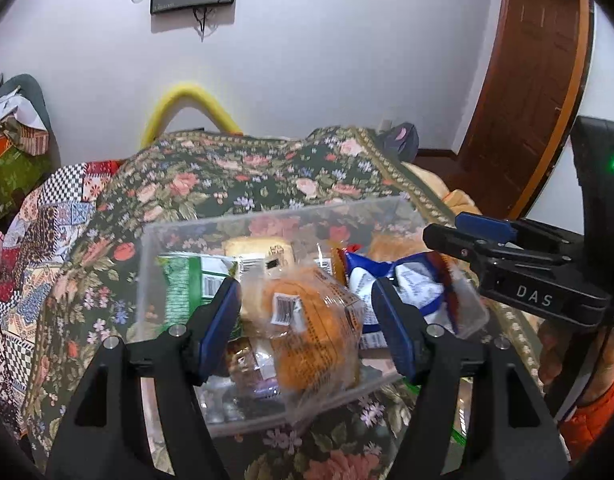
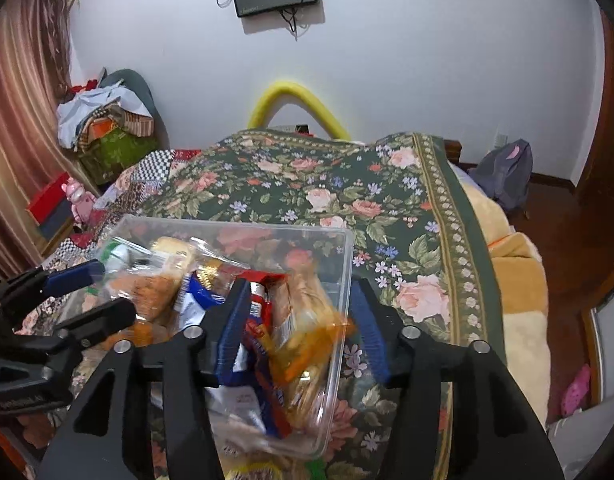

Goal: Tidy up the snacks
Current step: 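Place the biscuit pack into the box with the right tool while the left drops the bread roll in, then grasp the green-edged cookie bag with the right tool while the left grasps the green-capped bottle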

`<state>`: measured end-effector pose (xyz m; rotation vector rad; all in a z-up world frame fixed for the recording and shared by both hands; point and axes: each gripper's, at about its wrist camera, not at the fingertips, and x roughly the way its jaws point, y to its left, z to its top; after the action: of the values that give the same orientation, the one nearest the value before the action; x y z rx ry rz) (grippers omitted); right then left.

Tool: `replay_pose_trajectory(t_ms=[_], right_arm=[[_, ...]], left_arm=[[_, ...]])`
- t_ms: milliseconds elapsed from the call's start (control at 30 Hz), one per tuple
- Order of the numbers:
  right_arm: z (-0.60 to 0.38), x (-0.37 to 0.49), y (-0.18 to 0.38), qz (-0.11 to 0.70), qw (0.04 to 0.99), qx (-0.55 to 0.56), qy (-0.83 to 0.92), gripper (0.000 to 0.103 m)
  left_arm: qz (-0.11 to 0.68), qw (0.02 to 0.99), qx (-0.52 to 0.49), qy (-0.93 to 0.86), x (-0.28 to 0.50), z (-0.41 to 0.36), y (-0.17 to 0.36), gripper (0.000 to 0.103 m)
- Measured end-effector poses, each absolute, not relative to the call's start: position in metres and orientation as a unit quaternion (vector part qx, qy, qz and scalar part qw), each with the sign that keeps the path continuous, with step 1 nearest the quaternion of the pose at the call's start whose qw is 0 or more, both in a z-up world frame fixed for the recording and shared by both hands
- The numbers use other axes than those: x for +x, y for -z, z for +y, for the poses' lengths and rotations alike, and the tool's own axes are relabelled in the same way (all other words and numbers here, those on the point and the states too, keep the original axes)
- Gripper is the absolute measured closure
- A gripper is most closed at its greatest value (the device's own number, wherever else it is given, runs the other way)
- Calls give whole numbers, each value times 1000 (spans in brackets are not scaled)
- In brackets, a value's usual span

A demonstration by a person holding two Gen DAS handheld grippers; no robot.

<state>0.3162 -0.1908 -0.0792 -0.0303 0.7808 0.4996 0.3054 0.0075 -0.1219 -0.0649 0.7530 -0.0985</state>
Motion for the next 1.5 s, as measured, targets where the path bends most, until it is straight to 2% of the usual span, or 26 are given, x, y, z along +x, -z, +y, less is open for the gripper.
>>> replay_pose_trajectory(t_ms=[167,400,933,1167,1233,1367,1500], right_arm=[[-196,295,65,359,899,-16,-250,48],[-200,254,57,337,903,-39,-263,33],[-211,201,94,368,896,-41,-247,32],[-214,199,116,396,889,-35,-228,23],[-215,201,117,395,892,-37,-219,17],[-213,212,120,402,890,-32,-215,16],[-205,226,131,412,885,-36,-212,8]], left_arm=[[358,932,-26,56,281,8,107,34],[376,924,-19,68,243,9,112,33],[459,884,-25,85,174,-5,185,33],[467,879,-36,94,164,-4,204,56],[459,883,-36,85,163,1,204,56],[450,889,-46,75,166,11,204,56],[440,895,-44,61,172,18,201,58]])
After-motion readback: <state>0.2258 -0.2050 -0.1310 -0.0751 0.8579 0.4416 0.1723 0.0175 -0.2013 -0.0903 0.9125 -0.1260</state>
